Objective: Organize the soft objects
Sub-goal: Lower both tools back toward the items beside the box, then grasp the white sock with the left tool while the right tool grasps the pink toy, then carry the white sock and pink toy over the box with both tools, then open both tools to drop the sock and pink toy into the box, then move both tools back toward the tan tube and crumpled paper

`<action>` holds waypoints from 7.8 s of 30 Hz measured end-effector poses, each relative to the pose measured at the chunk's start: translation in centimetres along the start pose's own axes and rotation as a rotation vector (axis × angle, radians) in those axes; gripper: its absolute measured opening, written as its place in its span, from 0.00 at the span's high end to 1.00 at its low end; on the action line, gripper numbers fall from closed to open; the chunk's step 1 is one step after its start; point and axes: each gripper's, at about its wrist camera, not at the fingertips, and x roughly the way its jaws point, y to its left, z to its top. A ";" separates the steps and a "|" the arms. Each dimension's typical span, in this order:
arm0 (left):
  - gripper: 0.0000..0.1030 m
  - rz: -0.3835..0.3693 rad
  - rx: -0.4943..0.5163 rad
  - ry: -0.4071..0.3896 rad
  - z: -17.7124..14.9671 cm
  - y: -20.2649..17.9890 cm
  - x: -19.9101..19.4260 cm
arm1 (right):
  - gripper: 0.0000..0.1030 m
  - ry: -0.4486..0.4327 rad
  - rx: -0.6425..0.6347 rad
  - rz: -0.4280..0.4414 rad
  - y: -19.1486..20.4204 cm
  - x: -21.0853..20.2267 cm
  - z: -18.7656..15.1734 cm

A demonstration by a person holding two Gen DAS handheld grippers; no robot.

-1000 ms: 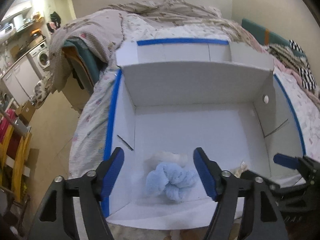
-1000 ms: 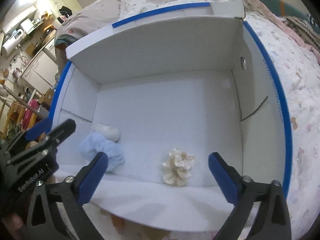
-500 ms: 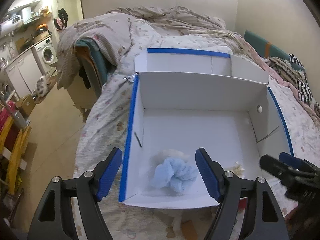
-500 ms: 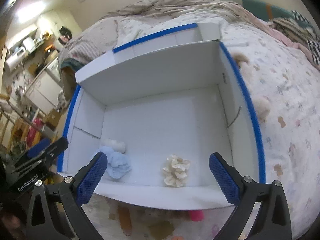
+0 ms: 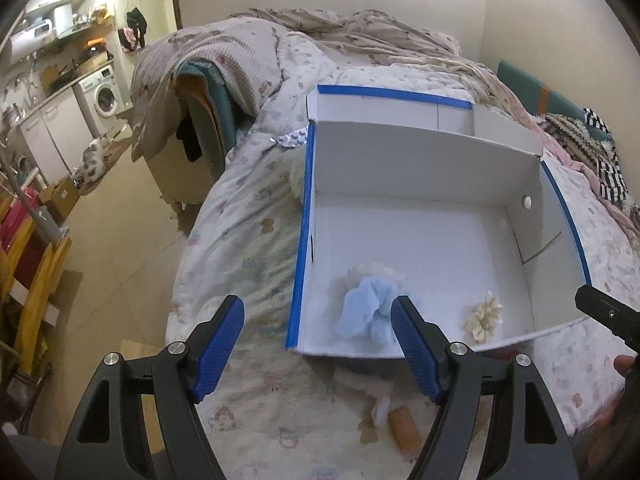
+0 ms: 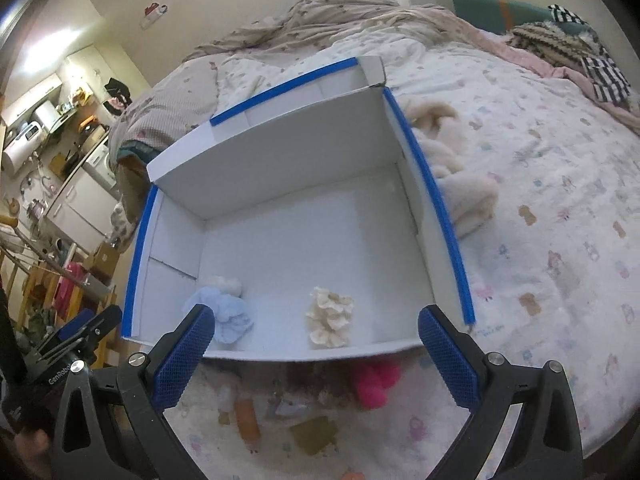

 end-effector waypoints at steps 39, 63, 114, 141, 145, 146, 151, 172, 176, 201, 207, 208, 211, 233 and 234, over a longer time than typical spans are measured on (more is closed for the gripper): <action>0.29 -0.095 -0.184 0.464 -6.9 -1.1 10.5 | 0.00 0.269 0.124 -0.110 -4.7 5.4 -4.2; 0.51 -0.121 -0.271 0.531 -6.7 -1.6 13.9 | 0.53 0.410 0.177 -0.110 -5.8 10.6 -4.9; 0.79 -0.120 -0.125 0.174 -6.0 1.2 -1.5 | 0.55 0.022 -0.209 0.074 5.3 -1.4 -4.8; 0.79 -0.158 0.096 0.115 6.5 -5.5 5.6 | 0.55 -0.001 -0.298 0.013 5.3 4.8 5.1; 0.79 -0.129 0.078 0.126 5.9 -5.3 8.1 | 0.55 0.031 -0.293 0.006 5.3 6.5 5.3; 0.79 -0.129 0.072 0.134 5.9 -5.2 8.4 | 0.55 0.045 -0.287 0.002 5.2 7.0 5.3; 0.79 -0.124 0.047 0.152 5.9 -5.1 9.8 | 0.55 0.118 -0.305 -0.038 5.2 8.7 4.1; 0.79 -0.123 0.003 0.267 5.3 -5.3 13.5 | 0.55 0.254 -0.237 -0.084 2.6 11.5 2.9; 0.77 -0.131 -0.009 0.259 5.5 -5.2 13.3 | 0.55 0.244 -0.237 -0.087 2.7 11.3 2.9; 0.44 -0.113 0.001 0.170 5.7 -5.0 10.3 | 0.00 0.007 -0.176 -0.050 3.7 7.4 5.3; 0.43 -0.116 -0.038 0.139 5.4 -3.5 8.3 | 0.00 -0.058 -0.209 -0.077 4.6 5.8 4.5; 0.43 -0.112 -0.042 0.131 5.3 -3.4 7.8 | 0.00 -0.062 -0.207 -0.079 4.6 5.5 4.3; 0.42 -0.115 -0.047 0.110 4.9 -2.9 6.4 | 0.00 -0.069 -0.203 -0.081 4.6 4.3 3.7; 0.33 -0.102 -0.044 0.106 -3.8 0.5 0.5 | 0.00 0.021 -0.077 -0.015 1.8 -1.6 -3.9; 0.33 -0.099 -0.038 0.113 -4.1 0.4 0.5 | 0.00 0.031 -0.067 -0.016 1.7 -1.5 -4.0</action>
